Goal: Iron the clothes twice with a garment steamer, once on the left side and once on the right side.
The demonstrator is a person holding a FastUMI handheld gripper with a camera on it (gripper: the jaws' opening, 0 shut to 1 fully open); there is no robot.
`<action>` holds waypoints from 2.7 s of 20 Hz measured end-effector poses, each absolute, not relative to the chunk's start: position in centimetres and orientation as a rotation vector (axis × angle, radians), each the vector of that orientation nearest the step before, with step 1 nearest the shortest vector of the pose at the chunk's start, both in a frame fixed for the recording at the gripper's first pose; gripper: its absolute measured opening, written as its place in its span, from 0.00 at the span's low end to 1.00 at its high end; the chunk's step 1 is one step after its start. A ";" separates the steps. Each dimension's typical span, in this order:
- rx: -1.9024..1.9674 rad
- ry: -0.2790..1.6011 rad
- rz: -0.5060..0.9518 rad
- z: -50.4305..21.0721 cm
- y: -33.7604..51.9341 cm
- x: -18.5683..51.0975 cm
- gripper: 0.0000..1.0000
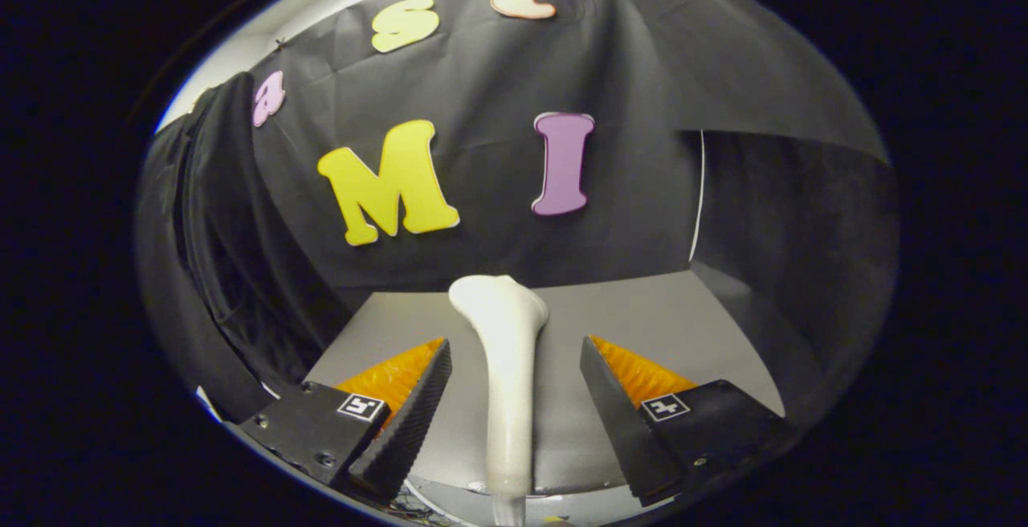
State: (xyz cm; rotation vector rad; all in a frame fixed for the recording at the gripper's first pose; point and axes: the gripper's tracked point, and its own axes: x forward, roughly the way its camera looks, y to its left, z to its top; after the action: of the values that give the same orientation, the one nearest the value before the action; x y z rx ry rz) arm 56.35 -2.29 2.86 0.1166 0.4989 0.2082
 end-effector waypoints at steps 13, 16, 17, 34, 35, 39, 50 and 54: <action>0.234 0.784 0.279 -3.1 1.0 59.3 0.52; 0.222 0.781 0.264 -2.8 1.0 59.2 0.43; 0.221 0.778 0.249 -2.9 0.9 59.3 0.41; 0.159 0.405 0.141 7.0 -0.9 50.7 0.35; 0.166 0.388 0.143 7.8 -0.3 49.7 0.35; 0.161 0.331 0.141 10.2 2.2 44.2 0.35; 0.186 0.188 0.157 14.2 13.4 28.9 0.35; 0.189 0.152 0.154 15.6 17.2 25.3 0.35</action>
State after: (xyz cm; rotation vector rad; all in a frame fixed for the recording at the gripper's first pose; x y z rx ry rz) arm 25.29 17.22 15.61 0.1888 0.1517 0.1541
